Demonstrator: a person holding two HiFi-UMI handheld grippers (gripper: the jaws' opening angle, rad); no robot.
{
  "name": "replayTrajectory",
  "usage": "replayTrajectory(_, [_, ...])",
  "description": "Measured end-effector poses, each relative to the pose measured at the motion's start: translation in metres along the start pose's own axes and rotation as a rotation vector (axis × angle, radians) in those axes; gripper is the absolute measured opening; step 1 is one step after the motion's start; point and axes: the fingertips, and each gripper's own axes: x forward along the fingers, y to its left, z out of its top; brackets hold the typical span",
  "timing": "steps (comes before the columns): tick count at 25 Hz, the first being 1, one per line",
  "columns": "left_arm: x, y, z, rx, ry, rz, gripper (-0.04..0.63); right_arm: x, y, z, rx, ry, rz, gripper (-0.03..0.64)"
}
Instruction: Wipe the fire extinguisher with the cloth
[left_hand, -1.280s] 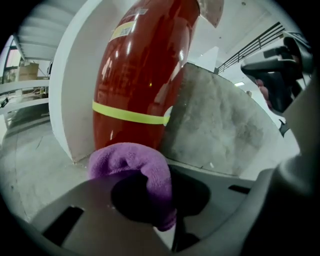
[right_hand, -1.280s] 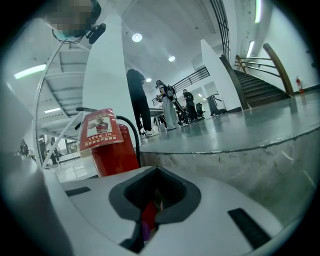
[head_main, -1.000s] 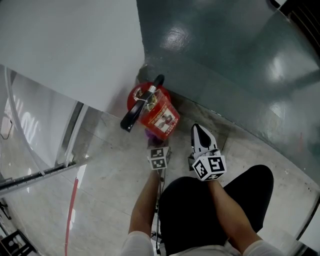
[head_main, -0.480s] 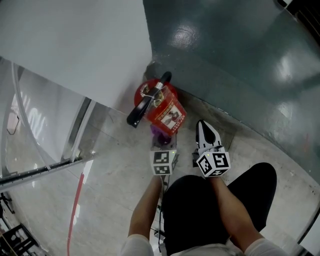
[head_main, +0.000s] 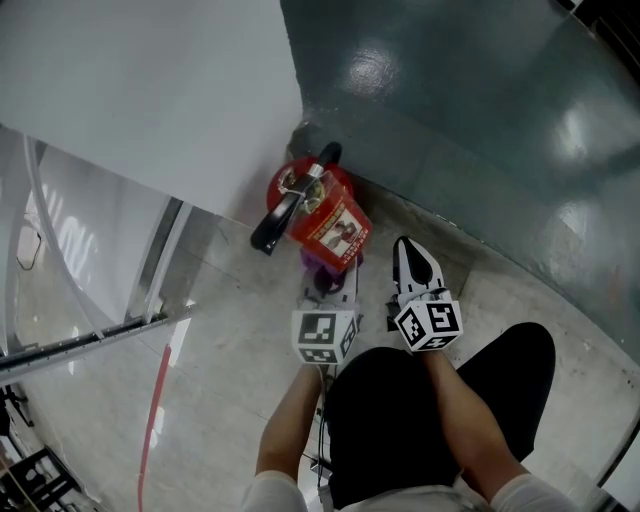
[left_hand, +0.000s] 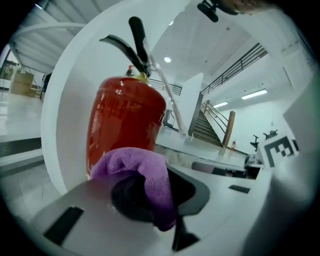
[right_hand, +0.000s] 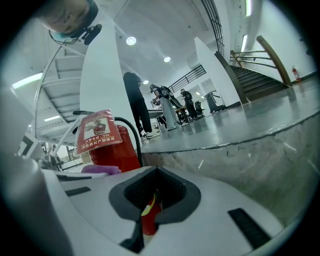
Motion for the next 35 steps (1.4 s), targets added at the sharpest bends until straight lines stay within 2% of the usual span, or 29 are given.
replayTrajectory(9, [-0.02, -0.017, 0.053, 0.11, -0.123, -0.001, 0.058, 0.003, 0.01, 0.003, -0.037, -0.005, 0.036, 0.014])
replayTrajectory(14, [-0.026, -0.023, 0.067, 0.102, -0.148, 0.01, 0.058, 0.004, 0.029, 0.014, -0.096, -0.032, 0.091, 0.014])
replayTrajectory(21, [-0.034, -0.028, 0.081, 0.137, -0.185, -0.001, 0.06, 0.004, 0.037, 0.016, -0.09, -0.041, 0.109, 0.014])
replayTrajectory(24, [-0.038, -0.031, 0.084, 0.129, -0.195, -0.012, 0.058, -0.001, 0.04, 0.016, -0.081, -0.035, 0.105, 0.014])
replayTrajectory(31, [-0.071, -0.048, 0.085, 0.186, -0.11, -0.037, 0.06, -0.03, 0.061, 0.03, -0.018, 0.001, 0.08, 0.014])
replayTrajectory(35, [-0.093, -0.053, 0.087, 0.142, -0.053, -0.027, 0.058, -0.041, 0.084, 0.052, -0.052, 0.023, 0.115, 0.014])
